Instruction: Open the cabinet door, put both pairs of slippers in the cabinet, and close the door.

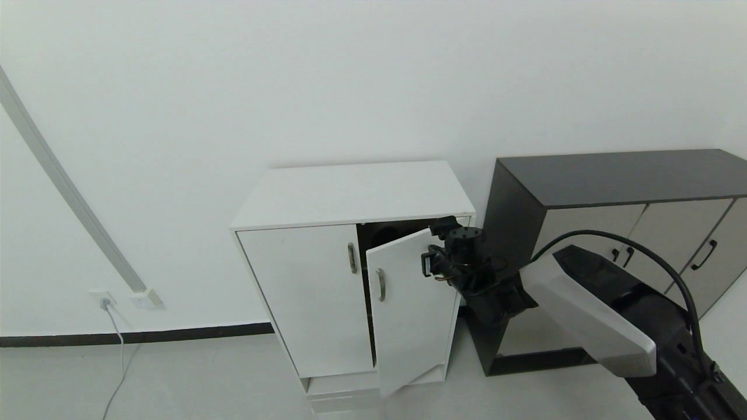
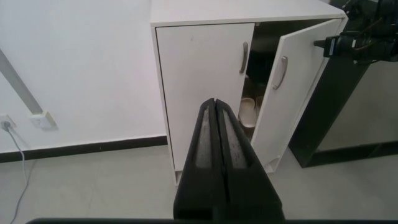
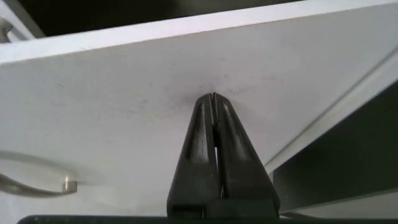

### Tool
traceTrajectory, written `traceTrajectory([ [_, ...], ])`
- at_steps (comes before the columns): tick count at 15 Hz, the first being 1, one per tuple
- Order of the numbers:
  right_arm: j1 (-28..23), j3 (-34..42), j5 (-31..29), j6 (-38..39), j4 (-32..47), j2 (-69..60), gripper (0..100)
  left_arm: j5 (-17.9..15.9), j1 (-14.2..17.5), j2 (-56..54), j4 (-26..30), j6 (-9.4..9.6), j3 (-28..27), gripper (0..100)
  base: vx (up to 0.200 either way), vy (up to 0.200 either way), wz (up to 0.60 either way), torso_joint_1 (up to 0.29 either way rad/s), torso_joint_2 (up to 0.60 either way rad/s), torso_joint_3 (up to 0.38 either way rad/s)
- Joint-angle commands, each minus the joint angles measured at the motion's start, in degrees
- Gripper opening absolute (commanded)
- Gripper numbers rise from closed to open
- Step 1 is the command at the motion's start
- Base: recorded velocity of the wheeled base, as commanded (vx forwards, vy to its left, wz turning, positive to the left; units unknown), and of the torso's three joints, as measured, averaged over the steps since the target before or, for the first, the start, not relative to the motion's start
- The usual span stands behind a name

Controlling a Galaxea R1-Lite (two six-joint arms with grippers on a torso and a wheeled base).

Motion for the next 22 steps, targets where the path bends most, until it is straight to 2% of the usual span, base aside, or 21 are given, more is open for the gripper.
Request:
traceTrajectory([
  [1, -0.42, -3.94, -0.04, -0.01, 1.56, 2.13, 0, 0.0, 0.01, 0.07, -0.01, 0.0, 0.0, 0, 0.0, 0.0, 0.0, 0.0, 0.0, 0.0],
  [6, -1.3, -10.97, -0.12, -0.01, 5.78, 4.15, 0, 0.0, 0.01, 0.07, -0.01, 0.0, 0.0, 0, 0.0, 0.0, 0.0, 0.0, 0.0, 0.0],
  [13, -1.56, -15.63, -0.39, -0.01, 8.24, 5.74, 0, 0.0, 0.01, 0.07, -0.01, 0.08, 0.0, 0, 0.0, 0.0, 0.0, 0.0, 0.0, 0.0],
  [22, -1.74, -15.7, -0.39, -0.01, 9.82, 6.7, 0, 0.0, 0.01, 0.07, -0.01, 0.08, 0.0, 0, 0.0, 0.0, 0.0, 0.0, 0.0, 0.0],
])
